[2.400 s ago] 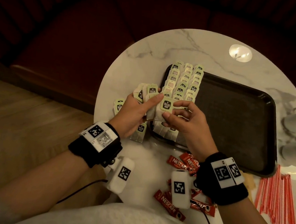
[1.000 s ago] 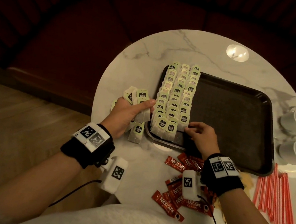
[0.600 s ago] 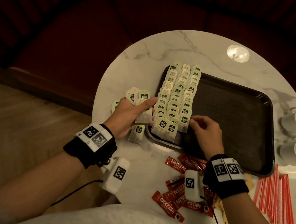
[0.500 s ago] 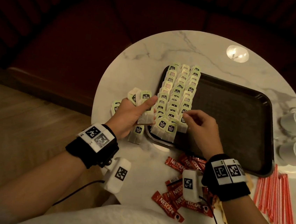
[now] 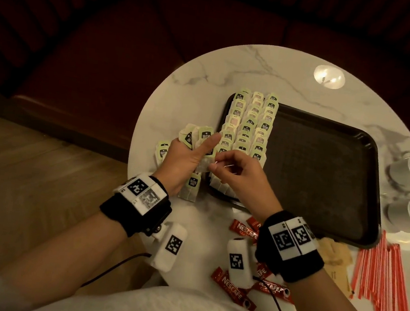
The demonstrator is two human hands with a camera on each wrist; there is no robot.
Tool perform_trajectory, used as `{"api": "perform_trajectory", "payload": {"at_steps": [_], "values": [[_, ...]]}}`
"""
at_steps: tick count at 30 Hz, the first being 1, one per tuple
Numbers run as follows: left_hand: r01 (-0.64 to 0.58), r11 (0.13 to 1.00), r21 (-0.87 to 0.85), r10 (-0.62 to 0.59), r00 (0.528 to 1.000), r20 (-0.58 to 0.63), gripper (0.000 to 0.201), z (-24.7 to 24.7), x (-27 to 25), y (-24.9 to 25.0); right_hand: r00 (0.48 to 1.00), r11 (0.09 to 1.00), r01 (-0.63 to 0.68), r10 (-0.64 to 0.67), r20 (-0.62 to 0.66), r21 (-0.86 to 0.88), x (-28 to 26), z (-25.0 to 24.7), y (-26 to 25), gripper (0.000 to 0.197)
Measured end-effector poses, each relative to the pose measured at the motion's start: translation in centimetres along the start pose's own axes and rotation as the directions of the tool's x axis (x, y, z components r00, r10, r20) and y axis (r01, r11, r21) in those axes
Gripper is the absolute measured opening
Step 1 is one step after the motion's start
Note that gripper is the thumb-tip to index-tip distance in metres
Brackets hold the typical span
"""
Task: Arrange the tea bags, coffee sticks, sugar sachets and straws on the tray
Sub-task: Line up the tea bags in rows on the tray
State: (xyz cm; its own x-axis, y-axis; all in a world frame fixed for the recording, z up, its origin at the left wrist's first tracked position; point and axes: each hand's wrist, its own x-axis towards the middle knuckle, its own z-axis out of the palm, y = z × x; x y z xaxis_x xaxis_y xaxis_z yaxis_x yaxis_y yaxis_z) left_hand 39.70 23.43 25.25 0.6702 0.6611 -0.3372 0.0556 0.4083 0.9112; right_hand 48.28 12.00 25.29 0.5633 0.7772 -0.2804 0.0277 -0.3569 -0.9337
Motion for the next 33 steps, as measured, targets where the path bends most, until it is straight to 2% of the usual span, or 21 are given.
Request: {"api": "perform_trajectory", "payload": {"at_steps": [3,7,9,13,16,21,28,31,33], "values": [[0.018,1.0,-0.005,-0.019,1.0,-0.025,0.039,-0.1,-0.1,-0.3,1.0,1.0,-0.014,0.014,0.009,-0.002,-0.1,0.0,-0.1,0.013],[0.093,0.995,-0.036,-0.093,0.995,0.023,0.049,-0.1,-0.3,-0.3,0.997,0.995,-0.08,0.08,-0.013,0.058,-0.1,-0.6,0.1,0.004],[0.111,0.991,-0.069,-0.107,0.993,0.058,0.04,-0.2,-0.4,0.0,0.995,0.99,-0.086,0.091,-0.039,0.11,-0.2,-1.1,0.1,0.003],[0.104,0.992,-0.066,-0.095,0.988,0.125,0.01,-0.7,-0.3,0.2,0.995,0.979,-0.066,0.078,-0.058,0.191,-0.5,-2.1,0.1,0.012],[0.064,0.998,-0.013,-0.062,0.991,0.116,0.012,-0.9,-0.2,0.1,0.995,0.979,-0.037,0.055,-0.088,0.201,-0.6,-2.6,0.0,0.021],[0.04,0.999,-0.003,-0.039,0.988,0.151,0.013,-0.8,-0.2,0.1,0.994,0.993,0.006,0.007,-0.113,0.115,-0.8,-3.0,0.1,0.028],[0.008,0.997,0.082,-0.025,0.98,0.2,0.011,-0.8,-0.2,0.0,0.996,0.99,0.02,-0.006,-0.093,0.142,-1.3,-3.7,0.5,0.023],[0.01,0.994,0.105,-0.032,0.977,0.21,0.01,-0.7,-0.2,-0.2,0.99,0.986,0.032,-0.008,-0.143,0.166,-1.5,-4.3,1.0,0.016],[0.066,0.993,0.094,-0.084,0.975,0.208,0.009,-0.7,-0.3,-0.3,0.98,0.98,0.003,0.036,-0.194,0.197,-1.5,-5.0,1.8,0.016]]}}
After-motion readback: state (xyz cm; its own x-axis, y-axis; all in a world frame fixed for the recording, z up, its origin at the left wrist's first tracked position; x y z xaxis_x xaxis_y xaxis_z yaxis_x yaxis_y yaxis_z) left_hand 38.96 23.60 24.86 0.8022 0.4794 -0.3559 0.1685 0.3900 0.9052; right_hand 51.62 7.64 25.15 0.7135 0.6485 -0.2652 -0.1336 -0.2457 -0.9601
